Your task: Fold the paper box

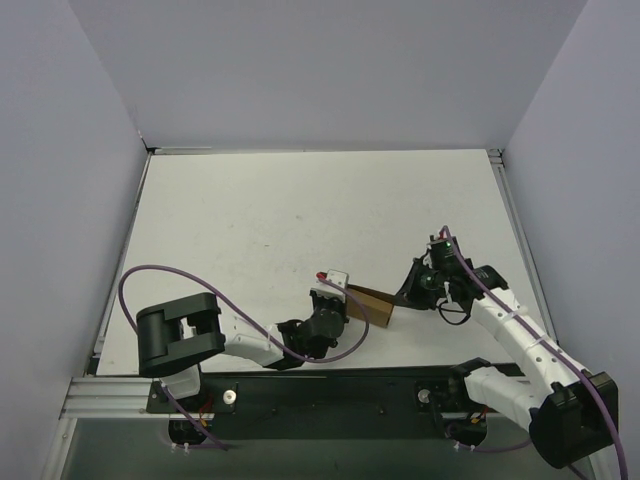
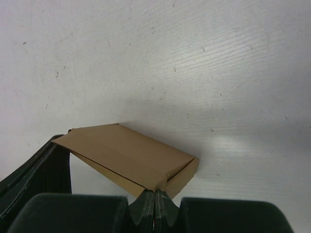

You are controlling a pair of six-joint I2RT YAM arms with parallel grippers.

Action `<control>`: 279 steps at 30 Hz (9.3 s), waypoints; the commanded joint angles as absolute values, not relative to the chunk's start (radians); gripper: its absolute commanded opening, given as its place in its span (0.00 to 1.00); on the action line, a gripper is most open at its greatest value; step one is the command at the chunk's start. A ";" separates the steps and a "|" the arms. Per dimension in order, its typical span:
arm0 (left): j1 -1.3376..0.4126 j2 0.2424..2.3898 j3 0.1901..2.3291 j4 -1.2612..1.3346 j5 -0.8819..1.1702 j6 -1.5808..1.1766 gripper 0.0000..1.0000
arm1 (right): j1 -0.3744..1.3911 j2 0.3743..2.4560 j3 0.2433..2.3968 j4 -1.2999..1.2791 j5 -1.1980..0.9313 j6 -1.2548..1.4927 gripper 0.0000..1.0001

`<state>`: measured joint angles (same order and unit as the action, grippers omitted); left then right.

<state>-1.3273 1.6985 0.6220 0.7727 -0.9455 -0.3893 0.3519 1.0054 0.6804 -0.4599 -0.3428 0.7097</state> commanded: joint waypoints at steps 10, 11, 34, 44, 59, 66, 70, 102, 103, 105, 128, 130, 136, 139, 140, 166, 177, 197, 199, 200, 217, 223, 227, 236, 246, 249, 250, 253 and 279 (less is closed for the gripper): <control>-1.362 1.798 0.578 0.380 -0.792 -0.377 0.00 | 0.345 0.974 0.661 -0.403 -0.404 0.715 0.00; -1.365 1.799 0.581 0.380 -0.792 -0.374 0.00 | 0.371 0.979 0.655 -0.402 -0.397 0.719 0.00; -1.405 1.844 0.627 0.356 -0.811 -0.344 0.00 | 0.518 0.908 0.569 -0.244 -0.244 0.884 0.00; -1.404 1.703 0.615 0.315 -0.821 -0.357 0.00 | 0.534 0.933 0.560 -0.259 -0.244 0.726 0.34; -1.206 1.350 0.695 0.028 -0.484 -0.413 0.52 | 0.673 0.851 0.393 -0.288 -0.180 1.009 0.74; -1.040 1.224 0.637 0.002 -0.226 -0.483 0.62 | 0.730 0.769 0.269 -0.235 -0.120 1.183 0.67; -0.959 1.195 0.627 -0.052 -0.111 -0.506 0.63 | 0.761 0.776 0.223 -0.166 -0.127 1.252 0.64; -0.580 1.120 0.922 -0.399 0.196 -0.242 0.68 | 0.946 0.675 0.149 -0.230 0.034 1.667 0.31; -0.577 1.127 0.925 -0.396 0.196 -0.236 0.68 | 0.951 0.689 0.155 -0.230 0.034 1.663 0.31; -0.566 1.141 0.928 -0.396 0.209 -0.221 0.68 | 0.959 0.701 0.169 -0.235 0.038 1.663 0.30; -0.537 1.112 0.905 -0.348 0.284 -0.210 0.68 | 0.971 0.808 0.411 -0.163 0.287 1.135 0.00; -0.537 1.100 0.902 -0.339 0.296 -0.212 0.68 | 0.973 0.833 0.440 -0.128 0.310 1.056 0.00; -0.537 1.062 0.876 -0.301 0.311 -0.248 0.68 | 0.971 0.887 0.462 0.064 0.313 0.728 0.00; -0.537 1.046 0.813 -0.206 0.342 -0.319 0.68 | 0.973 0.920 0.477 0.139 0.285 0.556 0.00; -0.538 1.040 0.792 -0.172 0.345 -0.356 0.68 | 0.973 0.925 0.479 0.162 0.273 0.507 0.00; -0.600 1.272 0.693 0.002 0.273 -0.351 0.49 | 0.974 0.930 0.502 0.290 0.140 0.146 0.00; -0.644 1.292 0.698 -0.038 0.229 -0.348 0.27 | 0.974 0.936 0.497 0.295 0.140 0.146 0.00; -0.735 1.132 0.598 0.101 0.232 -0.117 0.00 | 0.953 0.861 0.545 0.144 0.048 0.098 0.76; -0.736 1.127 0.597 0.104 0.238 -0.101 0.00 | 0.953 0.857 0.552 0.127 0.029 0.043 0.83; -0.736 1.129 0.597 0.103 0.248 -0.095 0.00 | 0.951 0.861 0.557 0.123 0.023 0.016 0.84; -0.750 1.152 0.620 0.046 0.220 -0.074 0.00 | 0.865 1.103 0.733 0.104 -0.262 0.115 0.32; -0.752 1.151 0.614 0.049 0.215 -0.077 0.00 | 0.893 1.176 0.671 0.274 -0.244 0.216 0.24; -0.753 1.152 0.612 0.052 0.221 -0.078 0.00 | 0.905 1.219 0.667 0.356 -0.225 0.238 0.21; -0.753 1.158 0.615 0.054 0.215 -0.083 0.00 | 0.913 1.336 0.706 0.400 -0.218 0.248 0.15; -0.753 1.155 0.611 0.058 0.215 -0.081 0.00 | 0.919 1.355 0.713 0.428 -0.190 0.244 0.14; -0.753 1.155 0.611 0.060 0.215 -0.081 0.00 | 0.919 1.370 0.718 0.431 -0.186 0.239 0.14; -0.753 1.157 0.612 0.061 0.216 -0.081 0.00 | 0.919 1.374 0.722 0.431 -0.186 0.236 0.14; -0.753 1.161 0.612 0.063 0.224 -0.080 0.00 | 0.919 1.397 0.726 0.437 -0.193 0.238 0.14; -0.773 1.210 0.606 0.063 0.114 -0.175 0.00 | 1.069 1.508 0.805 0.207 0.107 0.336 0.15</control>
